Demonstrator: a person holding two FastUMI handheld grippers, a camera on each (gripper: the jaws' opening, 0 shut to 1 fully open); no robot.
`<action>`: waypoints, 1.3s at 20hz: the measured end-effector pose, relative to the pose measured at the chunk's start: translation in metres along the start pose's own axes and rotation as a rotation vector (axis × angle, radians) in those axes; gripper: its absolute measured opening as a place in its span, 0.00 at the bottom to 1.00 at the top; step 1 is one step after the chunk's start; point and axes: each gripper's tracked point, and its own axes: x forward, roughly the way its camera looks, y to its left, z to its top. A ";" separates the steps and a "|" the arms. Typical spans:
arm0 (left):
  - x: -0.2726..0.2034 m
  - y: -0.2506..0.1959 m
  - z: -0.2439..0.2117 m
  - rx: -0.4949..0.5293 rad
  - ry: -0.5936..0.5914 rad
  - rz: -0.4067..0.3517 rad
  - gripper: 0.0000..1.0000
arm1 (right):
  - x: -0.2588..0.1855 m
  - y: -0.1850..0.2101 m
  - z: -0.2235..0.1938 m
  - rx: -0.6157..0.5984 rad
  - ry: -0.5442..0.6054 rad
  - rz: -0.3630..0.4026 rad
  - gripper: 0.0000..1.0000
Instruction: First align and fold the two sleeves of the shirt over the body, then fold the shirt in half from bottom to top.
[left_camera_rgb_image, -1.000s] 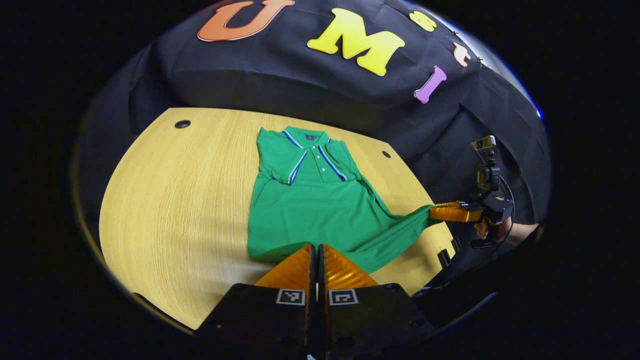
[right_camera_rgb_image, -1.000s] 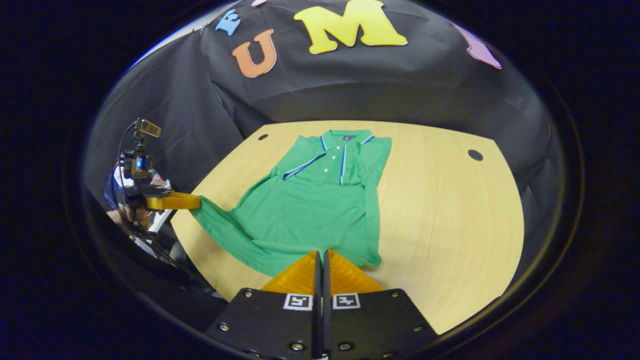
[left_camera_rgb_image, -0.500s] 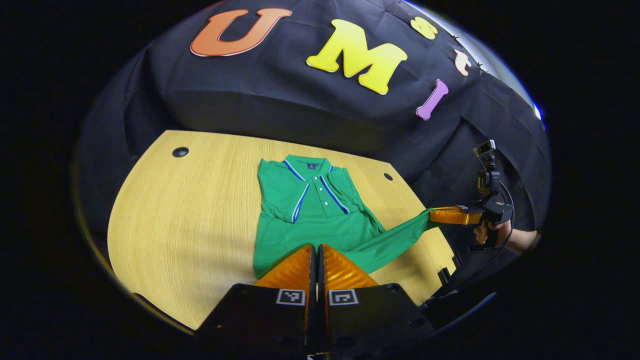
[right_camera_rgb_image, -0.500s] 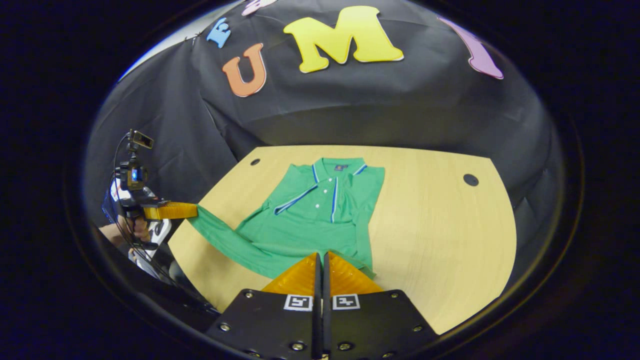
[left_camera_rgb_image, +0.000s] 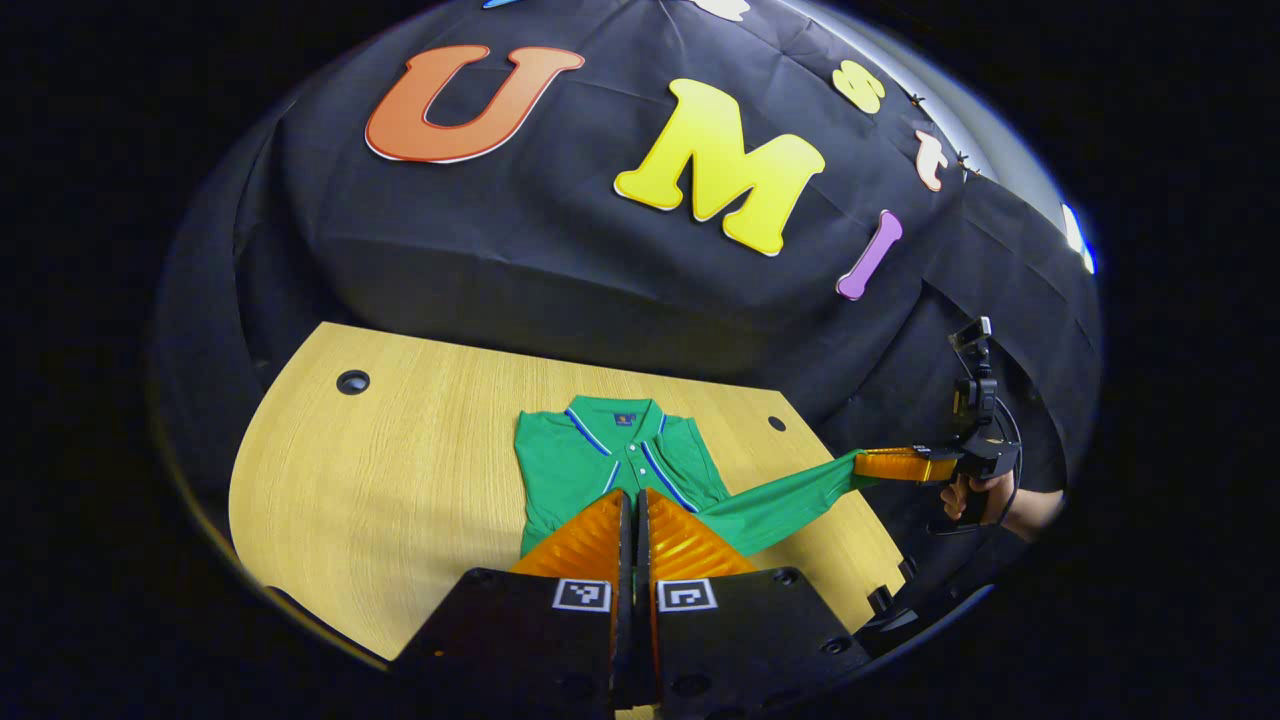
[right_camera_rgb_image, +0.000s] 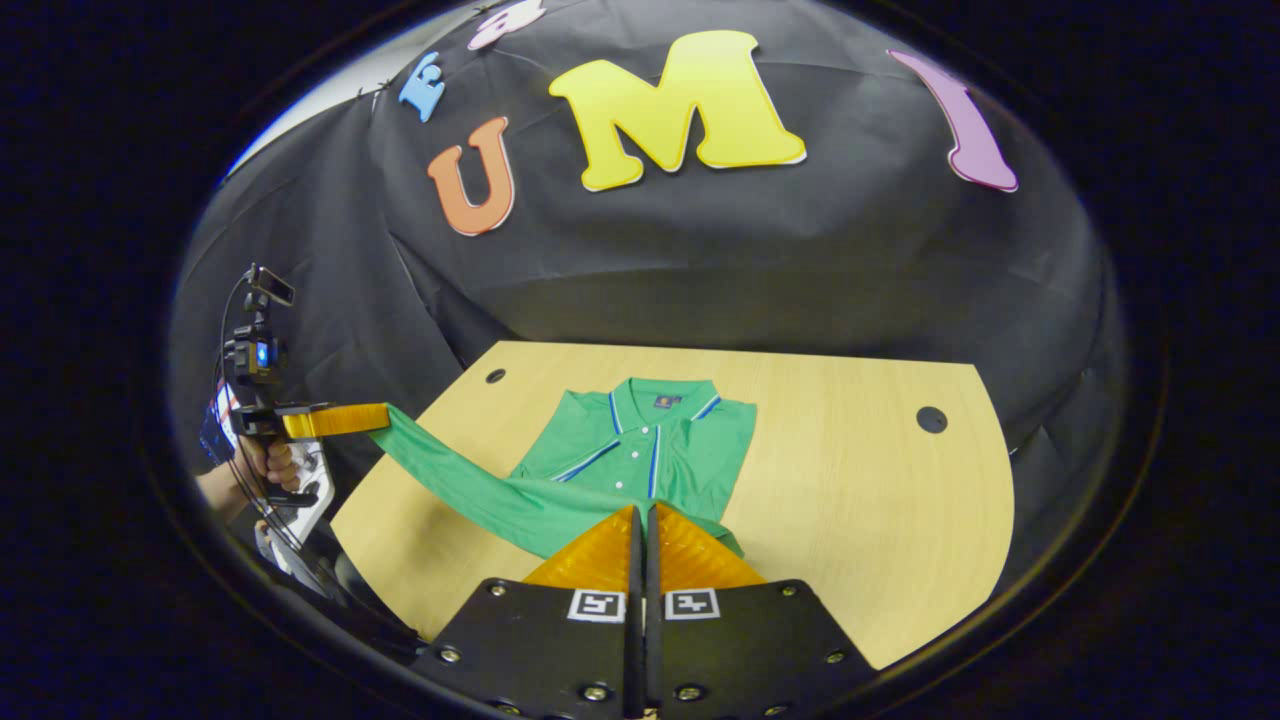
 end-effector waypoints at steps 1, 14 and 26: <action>0.004 0.002 0.007 0.000 -0.008 -0.001 0.04 | 0.003 -0.002 0.004 -0.002 -0.002 -0.005 0.00; 0.068 0.025 0.080 0.032 -0.076 -0.001 0.03 | 0.059 -0.023 0.080 0.017 -0.062 -0.038 0.00; 0.173 0.088 0.069 -0.014 -0.048 0.069 0.03 | 0.179 -0.088 0.080 -0.008 -0.036 -0.147 0.00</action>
